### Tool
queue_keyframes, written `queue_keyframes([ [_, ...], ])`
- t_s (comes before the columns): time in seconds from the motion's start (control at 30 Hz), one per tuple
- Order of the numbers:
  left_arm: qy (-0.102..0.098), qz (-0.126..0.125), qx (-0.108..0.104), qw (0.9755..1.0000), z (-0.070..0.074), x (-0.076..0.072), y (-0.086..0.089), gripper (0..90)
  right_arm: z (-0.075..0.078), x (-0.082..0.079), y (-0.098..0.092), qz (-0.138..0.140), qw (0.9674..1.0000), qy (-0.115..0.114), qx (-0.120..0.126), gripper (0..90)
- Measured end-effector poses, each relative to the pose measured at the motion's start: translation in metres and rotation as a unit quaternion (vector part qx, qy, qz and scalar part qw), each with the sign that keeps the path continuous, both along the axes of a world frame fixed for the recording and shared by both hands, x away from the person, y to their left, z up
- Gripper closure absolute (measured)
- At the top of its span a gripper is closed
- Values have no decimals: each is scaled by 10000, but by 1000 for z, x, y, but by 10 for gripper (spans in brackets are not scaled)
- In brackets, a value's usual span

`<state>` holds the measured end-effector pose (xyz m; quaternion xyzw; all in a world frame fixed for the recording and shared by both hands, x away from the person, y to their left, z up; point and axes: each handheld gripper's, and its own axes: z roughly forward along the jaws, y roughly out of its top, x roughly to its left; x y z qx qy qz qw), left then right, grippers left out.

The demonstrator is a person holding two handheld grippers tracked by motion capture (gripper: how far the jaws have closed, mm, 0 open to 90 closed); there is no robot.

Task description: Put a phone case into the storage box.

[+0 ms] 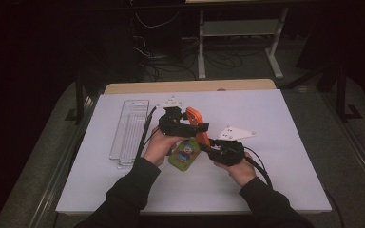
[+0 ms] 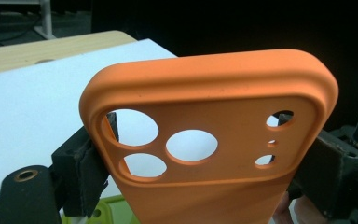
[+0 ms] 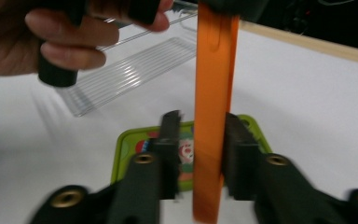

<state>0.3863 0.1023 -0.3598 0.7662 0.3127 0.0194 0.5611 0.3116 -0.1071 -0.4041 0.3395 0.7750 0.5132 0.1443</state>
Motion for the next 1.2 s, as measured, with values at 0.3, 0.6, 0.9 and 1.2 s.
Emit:
queue_keyframes([
  [0.3,-100,195,82,9997,14,12,10,145,-1,-5,-22,107,9993,244,-245,351],
  [0.6,-345,594,362,9970,43,30,33,145,-7,-19,-51,-27,9978,311,-587,106],
  [0.9,-732,1249,665,9872,78,47,64,144,-15,-29,-71,-281,9953,340,-867,2],
  [1.2,-917,2014,1192,9679,87,66,97,144,-21,-33,-81,-384,9943,392,-910,0],
])
